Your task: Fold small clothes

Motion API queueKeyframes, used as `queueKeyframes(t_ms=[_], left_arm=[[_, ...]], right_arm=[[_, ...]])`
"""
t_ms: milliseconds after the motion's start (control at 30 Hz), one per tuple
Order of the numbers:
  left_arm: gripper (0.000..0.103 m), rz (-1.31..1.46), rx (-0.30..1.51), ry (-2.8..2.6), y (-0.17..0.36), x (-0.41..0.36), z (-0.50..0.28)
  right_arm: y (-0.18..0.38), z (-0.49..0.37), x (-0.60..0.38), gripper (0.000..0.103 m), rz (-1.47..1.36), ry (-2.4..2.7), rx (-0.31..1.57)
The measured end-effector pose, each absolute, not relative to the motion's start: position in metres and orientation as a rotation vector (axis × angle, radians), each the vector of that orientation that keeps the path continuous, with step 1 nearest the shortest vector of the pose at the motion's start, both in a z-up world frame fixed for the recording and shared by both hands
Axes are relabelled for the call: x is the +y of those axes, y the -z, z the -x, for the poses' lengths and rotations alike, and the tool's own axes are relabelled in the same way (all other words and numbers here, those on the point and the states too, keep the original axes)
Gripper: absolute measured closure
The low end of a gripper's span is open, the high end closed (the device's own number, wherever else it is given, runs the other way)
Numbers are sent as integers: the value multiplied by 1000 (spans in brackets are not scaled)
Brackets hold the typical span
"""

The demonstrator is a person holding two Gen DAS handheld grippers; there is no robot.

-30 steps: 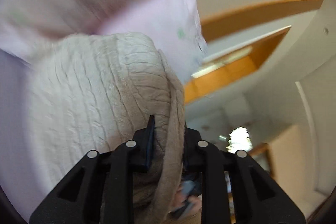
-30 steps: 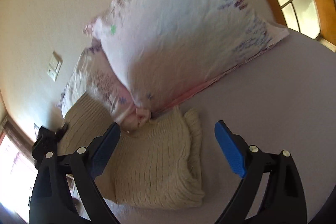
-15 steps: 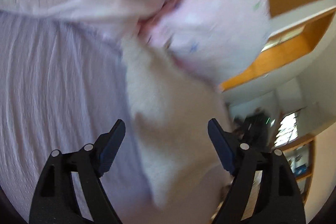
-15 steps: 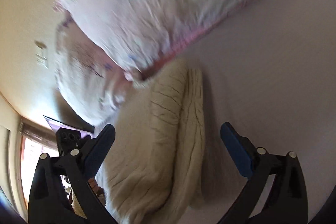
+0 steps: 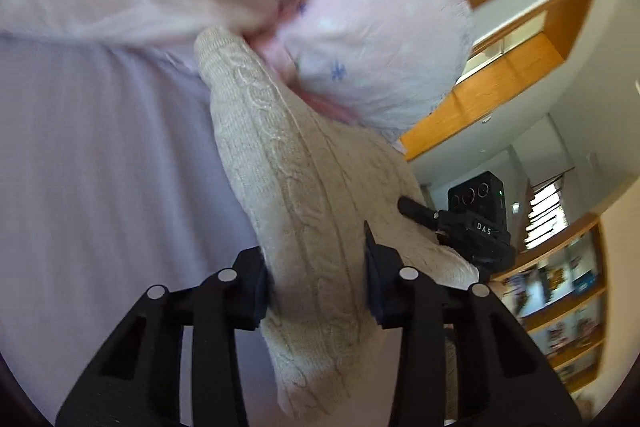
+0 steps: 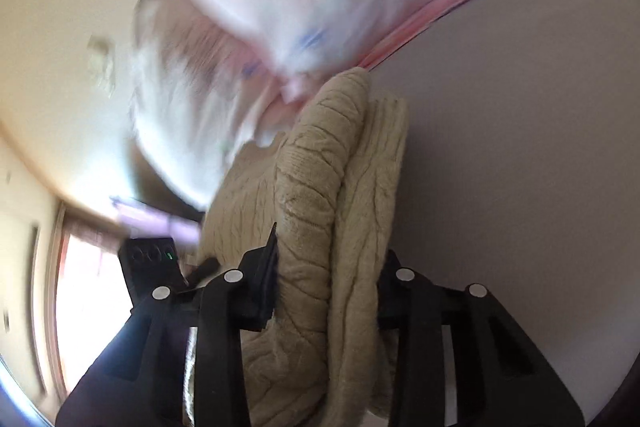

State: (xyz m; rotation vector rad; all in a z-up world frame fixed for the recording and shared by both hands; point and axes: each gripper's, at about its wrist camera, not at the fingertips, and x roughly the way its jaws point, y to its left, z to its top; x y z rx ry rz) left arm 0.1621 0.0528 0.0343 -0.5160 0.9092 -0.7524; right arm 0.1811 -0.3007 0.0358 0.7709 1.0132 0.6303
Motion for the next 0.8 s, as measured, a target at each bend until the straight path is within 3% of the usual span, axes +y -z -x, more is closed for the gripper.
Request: queueKeyframes(t_ms=[133, 167, 200, 233, 333, 367, 400, 467, 500, 700, 767, 800], left_arm=[[55, 346, 874, 534, -37, 104, -131], [54, 329, 845, 488, -43, 113, -123], [46, 308, 814, 455, -46, 119, -114], [34, 284, 773, 416, -53, 127, -102], [21, 269, 701, 373, -62, 147, -76], [19, 276, 690, 365, -63, 147, -69], [16, 285, 690, 362, -63, 144, -65], [11, 302, 711, 358, -63, 128, -64], [2, 296, 733, 323, -64, 123, -62], [2, 231, 725, 170, -57, 121, -33], [2, 232, 740, 151, -53, 121, -28], [2, 232, 750, 146, -51, 119, -25]], right_arm=[[-39, -179, -263, 39, -585, -588, 1053], [-48, -175, -272, 39, -596, -521, 977], [-59, -170, -283, 39, -632, -483, 884], [-64, -167, -287, 39, -658, -486, 842], [-69, -173, -275, 48, -666, -536, 876], [-65, -180, -262, 57, -618, -528, 931], [-60, -186, -251, 89, -586, -530, 971], [-49, -189, -234, 91, -534, -515, 985], [-51, -185, -238, 92, -511, -481, 951], [-67, -180, -263, 95, -306, -179, 900], [-93, -152, -266, 90, -323, -199, 802], [-105, -143, -260, 72, -341, -234, 762]])
